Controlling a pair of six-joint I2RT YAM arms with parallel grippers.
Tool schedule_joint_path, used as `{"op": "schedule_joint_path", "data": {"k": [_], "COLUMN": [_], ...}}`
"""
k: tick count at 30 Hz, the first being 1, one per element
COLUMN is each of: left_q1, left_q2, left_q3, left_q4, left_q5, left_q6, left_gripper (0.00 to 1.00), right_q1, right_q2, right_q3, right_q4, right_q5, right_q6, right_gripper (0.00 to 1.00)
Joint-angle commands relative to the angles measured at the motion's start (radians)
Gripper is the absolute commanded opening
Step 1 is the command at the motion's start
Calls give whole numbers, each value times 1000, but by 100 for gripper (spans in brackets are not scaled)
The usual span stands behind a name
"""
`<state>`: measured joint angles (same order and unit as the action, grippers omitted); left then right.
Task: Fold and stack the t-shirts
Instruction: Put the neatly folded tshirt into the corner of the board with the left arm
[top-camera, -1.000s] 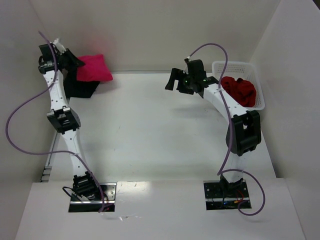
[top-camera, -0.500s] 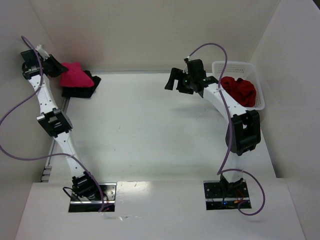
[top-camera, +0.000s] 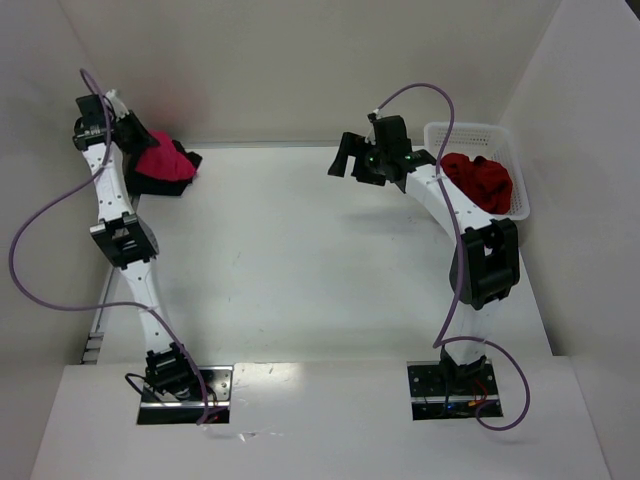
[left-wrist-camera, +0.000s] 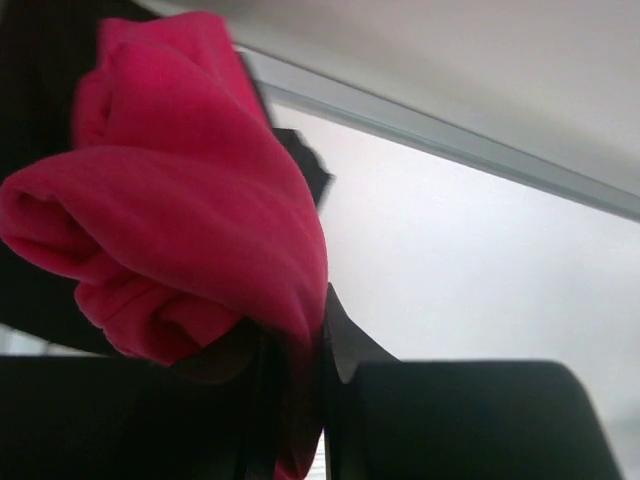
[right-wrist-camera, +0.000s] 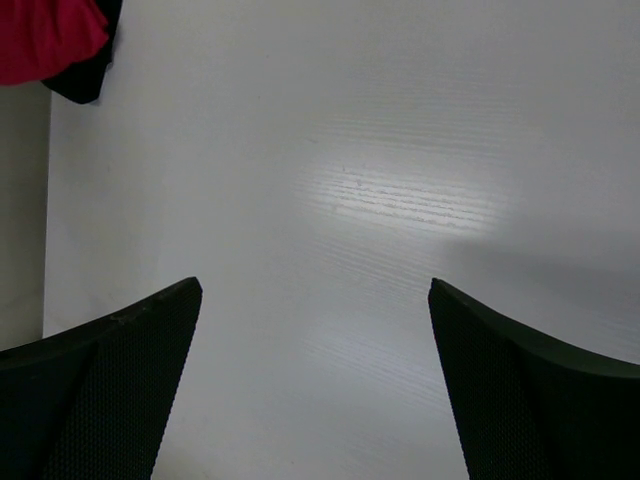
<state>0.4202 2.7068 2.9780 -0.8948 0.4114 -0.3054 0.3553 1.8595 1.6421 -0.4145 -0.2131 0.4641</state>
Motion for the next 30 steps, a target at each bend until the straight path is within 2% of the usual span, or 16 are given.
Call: {"op": "schedule_joint_path", "data": {"k": [1, 4, 7, 10, 14, 19, 20, 25, 30], "left_q1": [-47, -61, -61, -9, 34, 34, 34, 34, 2], "left_q2": [-113, -137, -147, -147, -127, -76, -50, -31, -45], "left_q3": [42, 42, 42, 52, 10, -54, -91, -91, -70], "left_q4": [37, 62, 73, 83, 83, 51, 12, 11, 2], "left_q5": [116, 234, 268, 303, 187, 58, -13, -75, -51], "left_q6": [9, 0, 0, -15, -6, 37, 70, 71, 60], "left_gripper": [11, 11, 11, 11, 11, 11, 11, 11, 11], "right_q1": [7, 7, 7, 7, 7, 7, 7, 7, 7], "right_q2": [-34, -45, -45, -54, -54, -45, -14, -2, 7], "right_q3": [-5, -16, -25, -25, -25, -7, 16, 25, 25], "right_q4": [28, 28, 28, 28, 19, 19, 10, 10, 10], "right_q5": [17, 17, 17, 17, 17, 17, -2, -11, -11], "right_q6": [8, 8, 8, 8, 8, 8, 8, 8, 8], "right_gripper": [100, 100, 100, 100, 100, 100, 100, 100, 100]}}
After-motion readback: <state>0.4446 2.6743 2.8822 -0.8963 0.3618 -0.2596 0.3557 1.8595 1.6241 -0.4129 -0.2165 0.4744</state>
